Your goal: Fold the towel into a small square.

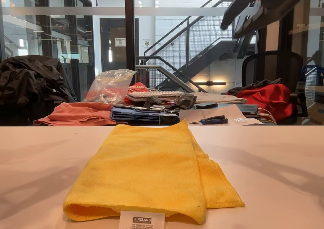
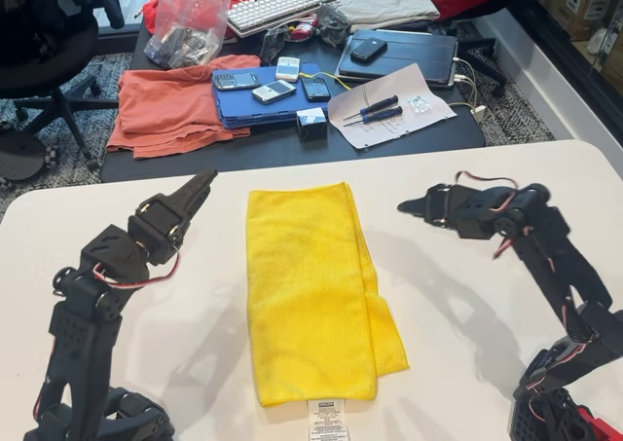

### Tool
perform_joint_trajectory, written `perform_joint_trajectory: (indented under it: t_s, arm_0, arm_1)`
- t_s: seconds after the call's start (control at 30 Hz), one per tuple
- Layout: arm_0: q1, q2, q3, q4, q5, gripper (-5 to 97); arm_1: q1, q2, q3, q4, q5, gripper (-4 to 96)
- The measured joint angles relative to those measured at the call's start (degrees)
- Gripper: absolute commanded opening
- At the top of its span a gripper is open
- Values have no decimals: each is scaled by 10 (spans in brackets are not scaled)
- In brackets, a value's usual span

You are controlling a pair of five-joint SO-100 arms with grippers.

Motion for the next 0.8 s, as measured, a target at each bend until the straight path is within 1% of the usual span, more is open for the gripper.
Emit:
perform_joint_trajectory:
  t_s: [0.1,0.17,0.2,0.33,0.4,0.5,0.6,0.7,0.8]
  arm_0:
    - [-5,-8,0,28,0,101]
    - [-6,-11,0,33,0,101]
    - [-2,-11,-1,33,0,101]
    - [-7,-15,-2,36,0,101]
    - [-4,-15,-2,36,0,101]
    - [-3,-17,-2,36,0,101]
    - [-4,-18,-2,37,0,101]
    - [-2,-18,-1,38,0,101]
    - [-5,-18,-1,38,0,101]
  arm_1:
    - [0,17,36,2,54,163]
    - [0,38,57,2,81,167]
    - [5,52,71,2,104,167]
    - [33,104,104,2,173,160]
    - [39,123,125,2,192,160]
    - [33,130,166,4,201,160]
    - [17,126,237,34,199,160]
    - [34,123,295,106,173,160]
    - [98,125,304,182,117,160]
